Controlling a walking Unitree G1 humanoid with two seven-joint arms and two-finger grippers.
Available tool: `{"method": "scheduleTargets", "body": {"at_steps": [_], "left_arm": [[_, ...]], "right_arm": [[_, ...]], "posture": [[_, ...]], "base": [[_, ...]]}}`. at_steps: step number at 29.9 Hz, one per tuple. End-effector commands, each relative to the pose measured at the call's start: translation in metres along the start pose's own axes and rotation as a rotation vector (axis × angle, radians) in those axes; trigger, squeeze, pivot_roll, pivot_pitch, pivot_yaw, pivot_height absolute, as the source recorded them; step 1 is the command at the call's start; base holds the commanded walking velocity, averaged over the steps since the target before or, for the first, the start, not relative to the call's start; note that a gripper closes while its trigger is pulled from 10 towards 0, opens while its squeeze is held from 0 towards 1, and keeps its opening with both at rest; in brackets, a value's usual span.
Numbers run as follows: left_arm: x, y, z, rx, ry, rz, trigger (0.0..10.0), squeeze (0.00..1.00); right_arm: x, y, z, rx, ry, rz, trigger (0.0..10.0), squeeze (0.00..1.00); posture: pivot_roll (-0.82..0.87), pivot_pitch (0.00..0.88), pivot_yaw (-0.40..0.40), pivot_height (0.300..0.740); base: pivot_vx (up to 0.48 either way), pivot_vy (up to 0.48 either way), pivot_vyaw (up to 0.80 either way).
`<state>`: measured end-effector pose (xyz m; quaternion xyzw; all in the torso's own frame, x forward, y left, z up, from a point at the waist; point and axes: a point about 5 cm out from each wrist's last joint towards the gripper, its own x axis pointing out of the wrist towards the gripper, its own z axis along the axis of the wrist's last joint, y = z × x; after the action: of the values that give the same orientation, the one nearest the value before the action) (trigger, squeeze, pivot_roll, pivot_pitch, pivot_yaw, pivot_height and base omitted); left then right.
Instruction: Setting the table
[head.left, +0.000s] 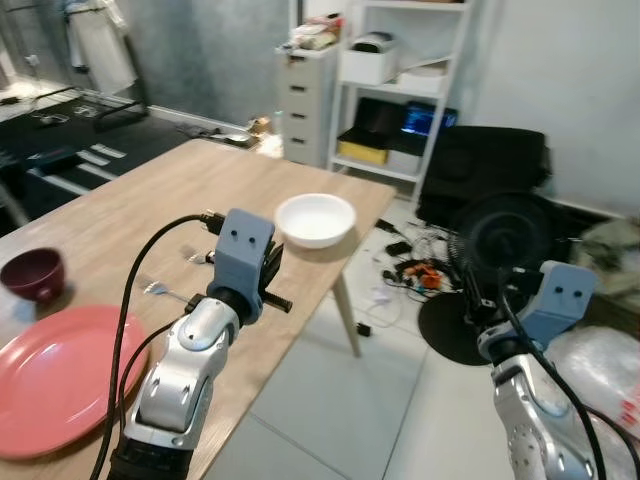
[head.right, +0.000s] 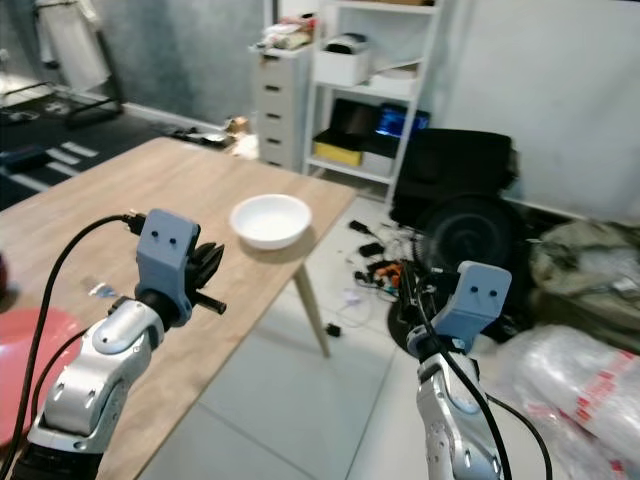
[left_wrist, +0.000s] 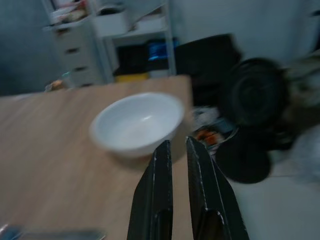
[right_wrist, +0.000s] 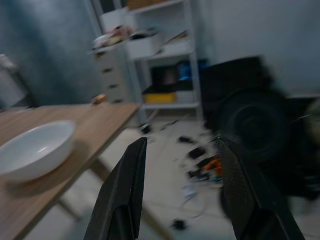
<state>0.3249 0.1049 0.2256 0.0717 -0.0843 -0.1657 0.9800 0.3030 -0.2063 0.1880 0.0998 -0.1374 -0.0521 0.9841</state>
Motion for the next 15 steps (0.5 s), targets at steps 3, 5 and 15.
{"method": "scheduleTargets", "body": {"at_steps": [3,5,15], "left_arm": [[-0.0013,0.0015,-0.0035,0.008,0.013,0.002,10.0,0.00],[-0.0014,0.0016,-0.0036,0.008,0.012,0.002,10.0,0.00],[-0.0015,0.0015,-0.0039,0.006,0.012,0.001,10.0,0.00]], "right_arm": [[-0.0016,-0.0002,-0.0017,-0.007,0.003,-0.003,10.0,0.00],[-0.0018,0.0000,-0.0022,-0.006,0.005,-0.003,10.0,0.00],[-0.0019,0.0010,-0.0029,-0.004,0.005,-0.002,10.0,0.00]], "posture": [[0.02,0.034,0.090,0.740],[0.02,0.035,0.090,0.740],[0.02,0.035,0.091,0.740]], "base": [[0.000,0.000,-0.80],[0.000,0.000,-0.80],[0.000,0.000,-0.80]]}}
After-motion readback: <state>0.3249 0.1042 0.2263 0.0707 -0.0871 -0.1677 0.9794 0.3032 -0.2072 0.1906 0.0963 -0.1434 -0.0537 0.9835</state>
